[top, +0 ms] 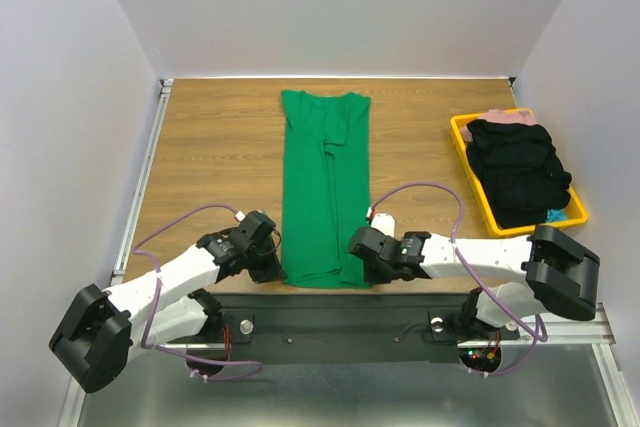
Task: Fold and stack the t-shirts
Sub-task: Fold the tshirt
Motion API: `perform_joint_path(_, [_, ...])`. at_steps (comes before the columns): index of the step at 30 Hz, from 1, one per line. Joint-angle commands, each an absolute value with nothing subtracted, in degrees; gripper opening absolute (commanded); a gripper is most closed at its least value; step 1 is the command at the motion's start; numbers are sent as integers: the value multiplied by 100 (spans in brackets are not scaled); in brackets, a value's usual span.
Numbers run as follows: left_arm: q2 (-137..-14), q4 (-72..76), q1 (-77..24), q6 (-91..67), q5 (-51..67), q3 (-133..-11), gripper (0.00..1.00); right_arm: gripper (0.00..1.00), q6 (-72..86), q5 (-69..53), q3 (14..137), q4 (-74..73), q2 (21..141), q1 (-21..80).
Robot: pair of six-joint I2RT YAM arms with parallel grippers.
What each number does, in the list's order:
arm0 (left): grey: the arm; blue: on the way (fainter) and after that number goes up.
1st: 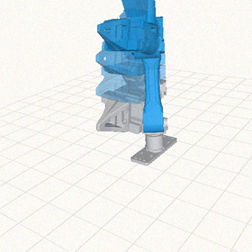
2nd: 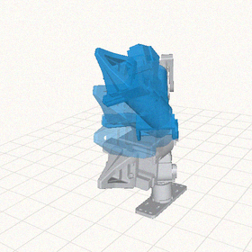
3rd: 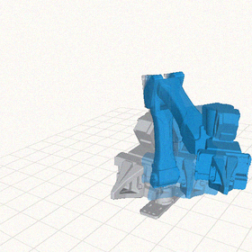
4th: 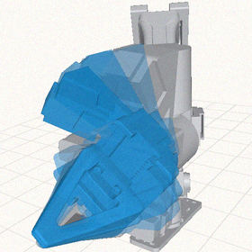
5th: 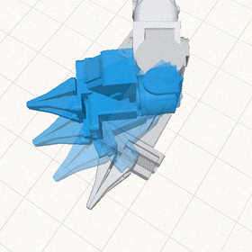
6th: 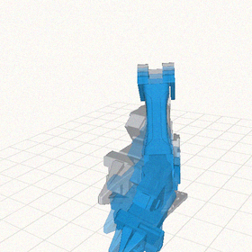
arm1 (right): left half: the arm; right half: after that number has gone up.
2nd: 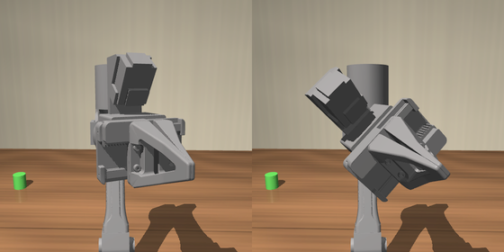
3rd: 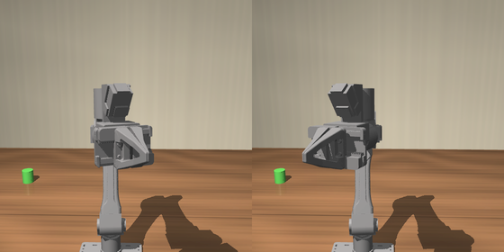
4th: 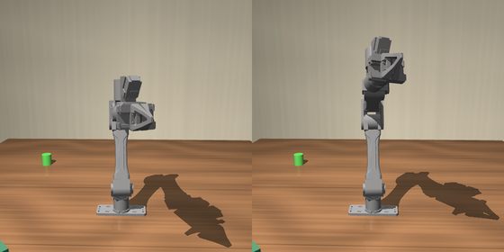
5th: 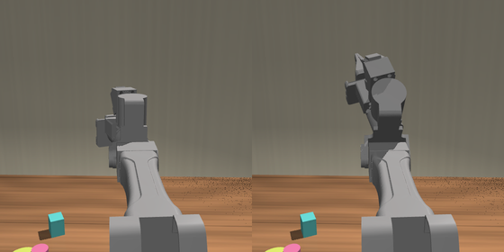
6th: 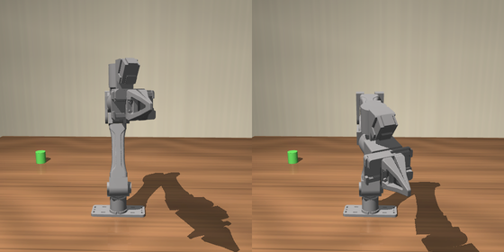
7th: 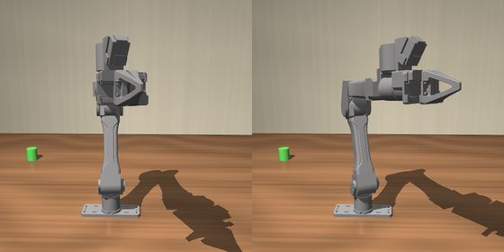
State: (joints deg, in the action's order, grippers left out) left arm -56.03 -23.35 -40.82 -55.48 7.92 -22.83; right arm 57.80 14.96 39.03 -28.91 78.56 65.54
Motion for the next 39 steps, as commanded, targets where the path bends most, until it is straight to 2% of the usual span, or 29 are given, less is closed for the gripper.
perform_joint_path(1, [-5414,-2268,-4122,-5335,861,-2329,0,13,5722,1572,4139,-2900,7867,6574])
perform_joint_path(4, [-5388,-2163,-4122,-5248,844,-2548,0,0,5547,2037,4411,-2900,7761,6574])
perform_joint_path(10, [-5536,-1907,-4113,-5125,677,-2995,0,0,5221,2750,4885,-2900,7646,6513])
perform_joint_path(14, [-5721,-1829,-4078,-5036,89,-3444,0,0,5071,3330,5325,-2892,7866,6434])
perform_joint_path(22, [-6415,-669,-3569,-4808,-659,-3946,0,0,4905,4728,6011,-2629,8516,6012])
perform_joint_path(30, [-7329,122,-2822,-4465,-422,-4455,0,0,3903,4000,6126,-952,8955,4993])
perform_joint_path(39, [-8559,475,-2365,-4351,-325,-5536,0,1,3191,3491,6987,-448,9851,4369])
